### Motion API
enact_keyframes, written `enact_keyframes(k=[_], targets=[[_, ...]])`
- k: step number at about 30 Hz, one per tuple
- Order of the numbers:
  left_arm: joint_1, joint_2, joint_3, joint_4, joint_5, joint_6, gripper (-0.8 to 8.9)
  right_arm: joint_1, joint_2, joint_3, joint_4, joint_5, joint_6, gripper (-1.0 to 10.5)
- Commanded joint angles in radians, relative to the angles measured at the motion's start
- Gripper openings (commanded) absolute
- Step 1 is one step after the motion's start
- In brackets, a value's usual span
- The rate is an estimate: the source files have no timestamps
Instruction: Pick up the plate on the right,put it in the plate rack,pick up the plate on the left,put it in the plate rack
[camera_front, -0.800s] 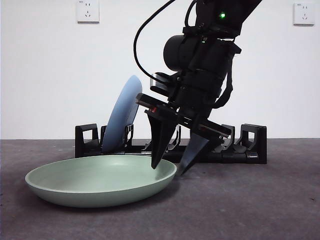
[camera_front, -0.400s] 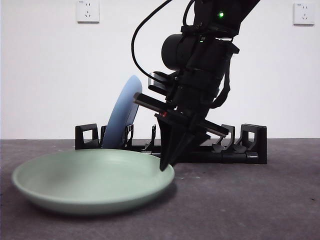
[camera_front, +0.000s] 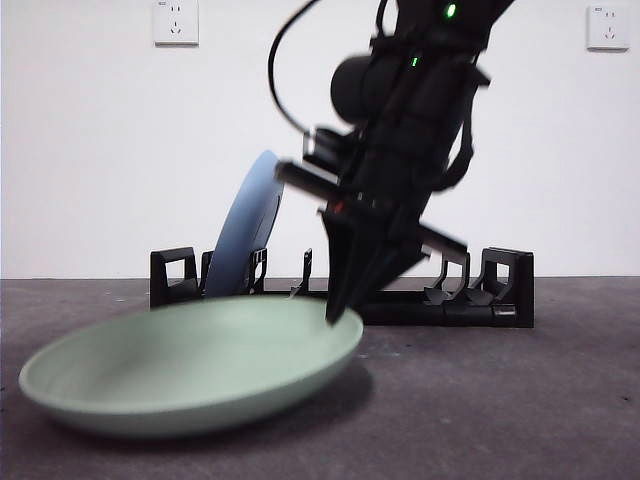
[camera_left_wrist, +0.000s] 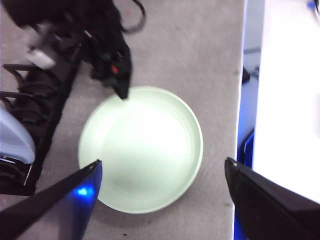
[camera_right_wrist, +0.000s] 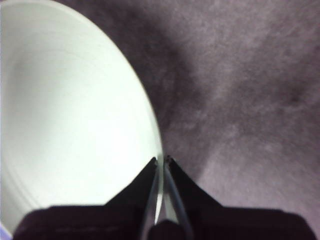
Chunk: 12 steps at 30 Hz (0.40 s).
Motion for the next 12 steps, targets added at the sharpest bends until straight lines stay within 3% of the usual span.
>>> enact_keyframes(k=[1,12], targets=[[-0.054,0.013,-0.004,-0.005,-0.047,0.032,4.16,-0.011,-0.061,0.02,-0.021,-0.006,-0.002,-0.1],[-0.209,0.028,-0.004,0.008,-0.205,0.099,4.16,-0.09,-0.209,0.248,-0.36,0.001,-0.06,-0.1]])
